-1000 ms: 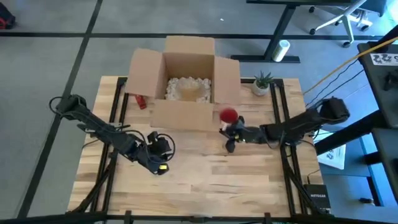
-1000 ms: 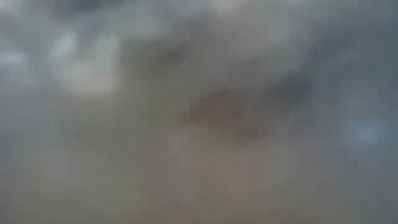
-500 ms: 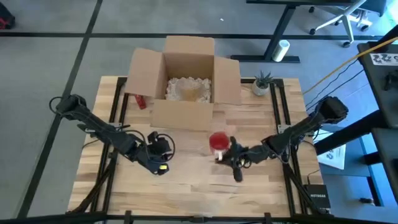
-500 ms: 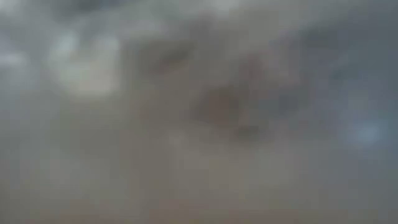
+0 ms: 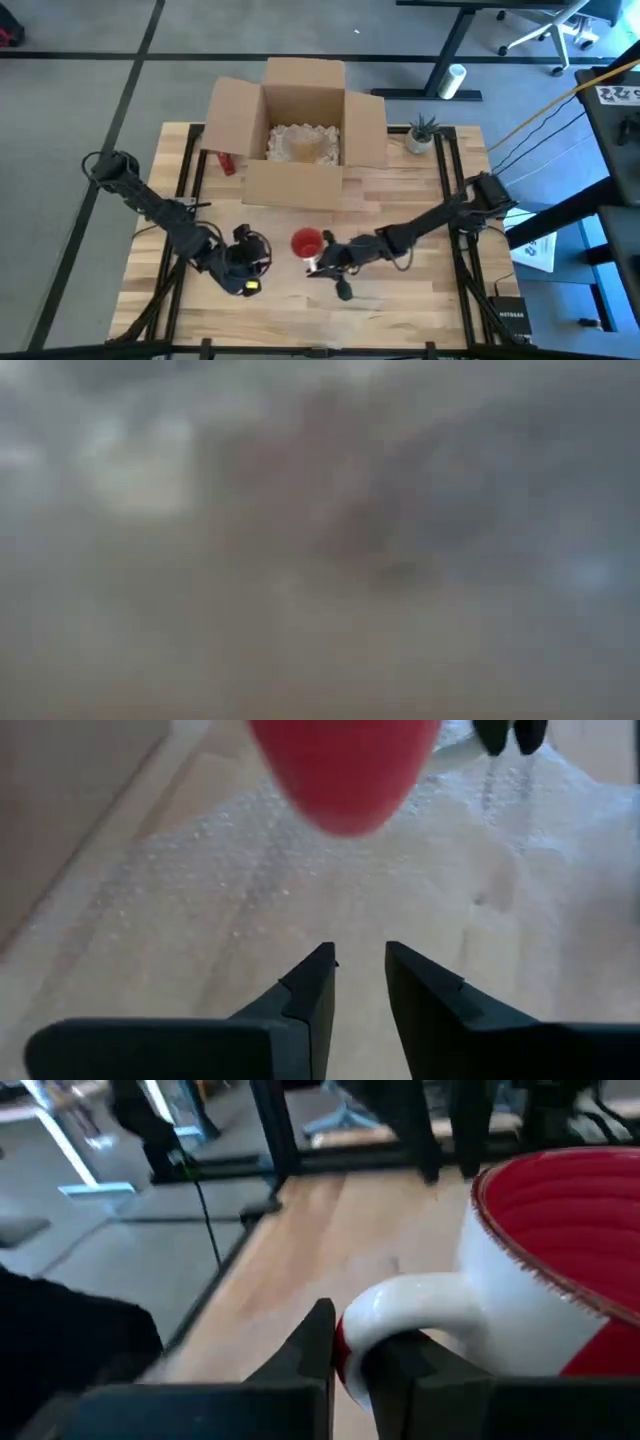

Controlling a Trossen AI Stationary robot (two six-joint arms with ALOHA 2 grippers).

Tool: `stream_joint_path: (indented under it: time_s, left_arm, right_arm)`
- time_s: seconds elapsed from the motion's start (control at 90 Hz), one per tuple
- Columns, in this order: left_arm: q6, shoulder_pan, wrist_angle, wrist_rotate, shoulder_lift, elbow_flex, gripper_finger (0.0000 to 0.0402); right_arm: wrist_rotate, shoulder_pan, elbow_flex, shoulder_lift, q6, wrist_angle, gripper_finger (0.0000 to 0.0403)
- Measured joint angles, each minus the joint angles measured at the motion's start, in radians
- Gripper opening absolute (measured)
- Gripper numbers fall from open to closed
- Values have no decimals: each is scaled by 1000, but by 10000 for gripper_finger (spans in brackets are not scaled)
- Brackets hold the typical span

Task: Wrap mug
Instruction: Put the red mug on the bubble wrap

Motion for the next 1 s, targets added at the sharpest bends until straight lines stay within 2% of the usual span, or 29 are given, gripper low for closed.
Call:
stream_joint_path:
  time_s: [0.222,0.422,0.511,0.7,0.778,1.0]
  left_arm:
    - [-76,-81,-4,-53,0,0,74]
    - [-148,-140,-32,-65,2,-2,74]
    - [-178,-170,-24,-101,2,-2,74]
    - [-261,-241,-10,-176,0,0,74]
    - [-300,-269,-10,-184,0,0,74]
    - [-387,-316,-12,-224,0,0,74]
  right_arm:
    - [-129,-1,227,173,-45,-33,13]
    - [-142,-1,388,267,-90,-196,13]
    - [-132,0,393,269,-97,-198,13]
    - [-30,1,361,279,-92,-228,13]
    - [8,4,349,286,-92,-181,13]
    - [1,10,304,288,-82,-82,12]
